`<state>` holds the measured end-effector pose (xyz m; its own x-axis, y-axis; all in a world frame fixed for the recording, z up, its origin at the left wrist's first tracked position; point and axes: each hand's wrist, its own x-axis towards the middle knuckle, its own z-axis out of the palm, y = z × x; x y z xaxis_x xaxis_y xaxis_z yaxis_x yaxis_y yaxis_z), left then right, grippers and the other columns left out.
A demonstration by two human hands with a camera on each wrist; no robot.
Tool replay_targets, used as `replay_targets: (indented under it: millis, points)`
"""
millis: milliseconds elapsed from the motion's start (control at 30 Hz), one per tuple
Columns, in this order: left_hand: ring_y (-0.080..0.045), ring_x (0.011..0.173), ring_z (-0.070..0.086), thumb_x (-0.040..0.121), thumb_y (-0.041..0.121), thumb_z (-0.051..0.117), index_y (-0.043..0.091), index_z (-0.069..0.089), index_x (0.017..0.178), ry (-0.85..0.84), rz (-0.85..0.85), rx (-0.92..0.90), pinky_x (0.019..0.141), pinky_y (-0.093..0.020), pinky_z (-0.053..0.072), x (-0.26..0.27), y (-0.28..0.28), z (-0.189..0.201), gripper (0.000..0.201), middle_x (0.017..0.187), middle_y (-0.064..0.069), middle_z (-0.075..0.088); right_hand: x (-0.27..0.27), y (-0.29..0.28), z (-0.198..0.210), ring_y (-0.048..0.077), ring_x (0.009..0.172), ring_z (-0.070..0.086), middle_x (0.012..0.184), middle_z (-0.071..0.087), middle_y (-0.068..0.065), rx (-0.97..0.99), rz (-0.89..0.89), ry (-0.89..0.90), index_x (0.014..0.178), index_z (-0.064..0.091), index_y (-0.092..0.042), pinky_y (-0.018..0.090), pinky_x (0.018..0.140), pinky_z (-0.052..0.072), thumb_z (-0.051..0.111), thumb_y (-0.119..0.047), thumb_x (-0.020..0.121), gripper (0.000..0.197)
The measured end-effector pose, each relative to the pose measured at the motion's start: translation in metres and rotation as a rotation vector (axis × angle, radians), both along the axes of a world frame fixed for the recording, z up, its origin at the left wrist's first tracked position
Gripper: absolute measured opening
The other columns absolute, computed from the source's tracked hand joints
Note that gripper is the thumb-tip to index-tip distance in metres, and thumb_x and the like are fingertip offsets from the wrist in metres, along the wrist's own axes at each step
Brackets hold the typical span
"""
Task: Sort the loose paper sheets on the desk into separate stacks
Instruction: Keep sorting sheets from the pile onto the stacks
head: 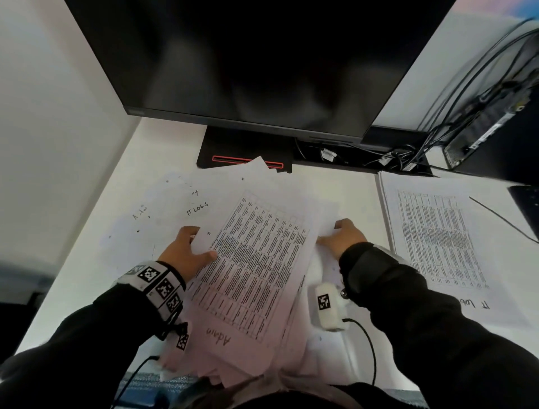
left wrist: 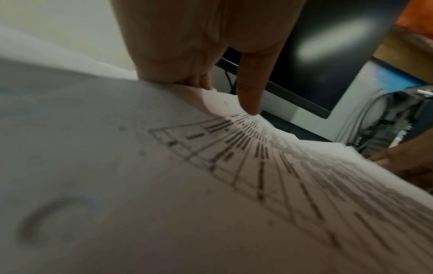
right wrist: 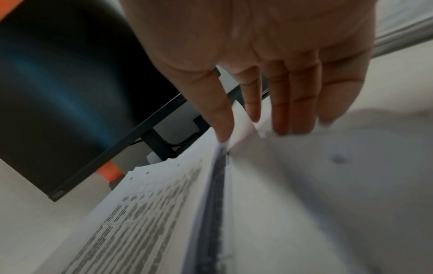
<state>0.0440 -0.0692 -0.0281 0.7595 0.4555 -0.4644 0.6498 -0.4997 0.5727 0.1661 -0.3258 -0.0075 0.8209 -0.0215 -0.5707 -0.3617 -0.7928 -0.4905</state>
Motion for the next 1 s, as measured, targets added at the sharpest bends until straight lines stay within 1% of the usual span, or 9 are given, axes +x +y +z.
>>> replay_targets:
  millis: [167, 333, 400, 467, 567, 633, 767, 900, 1000]
  points:
    - [-0.029, 0.126, 0.036, 0.074, 0.041, 0.071, 0.018, 0.044, 0.131, 0.080, -0.003, 0.332, 0.103, -0.040, 0.036, -0.003, -0.003, -0.005, 0.067, 0.137, -0.009, 0.038, -0.014, -0.015, -0.010, 0.029, 0.111, 0.055, 0.127, 0.054, 0.011, -0.092, 0.038, 0.015, 0.128, 0.047, -0.010, 0.024, 0.084, 0.042, 0.059, -0.021, 0.087, 0.043]
    - [-0.028, 0.120, 0.045, 0.070, 0.042, 0.074, 0.016, 0.038, 0.131, 0.090, -0.002, 0.218, 0.098, -0.040, 0.040, -0.002, -0.009, -0.007, 0.075, 0.131, -0.010, 0.044, -0.026, -0.015, -0.017, 0.026, 0.098, 0.056, 0.119, 0.057, 0.008, 0.029, -0.020, -0.026, 0.128, 0.042, -0.015, 0.023, 0.084, 0.040, 0.061, -0.016, 0.087, 0.045]
    - [-0.029, 0.117, 0.049, 0.074, 0.037, 0.073, 0.014, 0.032, 0.133, 0.127, 0.010, 0.140, 0.094, -0.038, 0.043, -0.001, -0.014, -0.006, 0.075, 0.130, -0.012, 0.048, -0.029, -0.016, -0.018, 0.022, 0.087, 0.052, 0.101, 0.060, 0.003, 0.089, -0.034, -0.059, 0.129, 0.040, -0.017, 0.020, 0.078, 0.038, 0.060, -0.012, 0.087, 0.047]
    - [-0.028, 0.101, 0.055, 0.084, 0.029, 0.065, 0.012, 0.032, 0.132, 0.147, -0.038, 0.096, 0.080, -0.032, 0.046, 0.000, -0.022, -0.003, 0.061, 0.123, -0.013, 0.054, -0.032, -0.018, -0.017, 0.018, 0.079, 0.051, 0.079, 0.051, -0.007, 0.132, -0.041, -0.086, 0.130, 0.040, -0.019, 0.019, 0.074, 0.038, 0.053, -0.007, 0.090, 0.044]
    - [-0.016, 0.078, 0.050, 0.094, 0.023, 0.050, 0.012, 0.040, 0.117, 0.171, -0.213, 0.090, 0.066, -0.024, 0.042, 0.000, -0.035, -0.006, 0.028, 0.107, -0.007, 0.058, -0.032, -0.024, -0.020, 0.010, 0.069, 0.047, 0.077, 0.050, -0.003, 0.171, -0.084, -0.112, 0.126, 0.045, -0.011, 0.017, 0.059, 0.037, 0.036, 0.000, 0.093, 0.036]
    - [-0.014, 0.077, 0.052, 0.095, 0.022, 0.048, 0.011, 0.043, 0.115, 0.168, -0.243, 0.099, 0.070, -0.026, 0.044, 0.001, -0.036, -0.006, 0.024, 0.094, -0.002, 0.057, -0.031, -0.028, -0.023, 0.010, 0.069, 0.047, 0.077, 0.050, -0.001, 0.188, -0.126, -0.123, 0.124, 0.047, -0.009, 0.012, 0.059, 0.038, 0.035, 0.003, 0.093, 0.036]
    - [-0.028, 0.119, 0.051, 0.095, 0.025, 0.048, 0.011, 0.042, 0.133, 0.178, -0.212, 0.203, 0.101, -0.039, 0.042, 0.009, -0.017, 0.005, 0.042, 0.131, -0.009, 0.051, -0.031, -0.040, -0.023, 0.005, 0.060, 0.051, 0.063, 0.050, -0.001, 0.234, -0.159, -0.133, 0.123, 0.054, -0.013, -0.003, 0.048, 0.036, 0.050, 0.008, 0.088, 0.041]
    - [-0.023, 0.093, 0.053, 0.092, 0.025, 0.052, 0.006, 0.055, 0.112, 0.126, -0.279, 0.406, 0.082, -0.031, 0.044, 0.024, 0.017, 0.022, 0.028, 0.109, -0.009, 0.053, -0.026, -0.050, -0.023, -0.003, 0.052, 0.057, 0.066, 0.057, -0.006, 0.228, -0.174, -0.130, 0.115, 0.062, -0.002, -0.006, 0.048, 0.035, 0.048, 0.008, 0.089, 0.031]
    - [-0.029, 0.115, 0.047, 0.086, 0.027, 0.062, 0.007, 0.053, 0.124, 0.092, -0.375, 0.435, 0.099, -0.036, 0.037, 0.034, 0.035, 0.023, 0.043, 0.129, -0.012, 0.048, -0.025, -0.056, -0.022, 0.004, 0.058, 0.050, 0.066, 0.054, -0.005, 0.248, -0.216, -0.150, 0.113, 0.062, 0.003, -0.005, 0.045, 0.035, 0.050, 0.010, 0.088, 0.028]
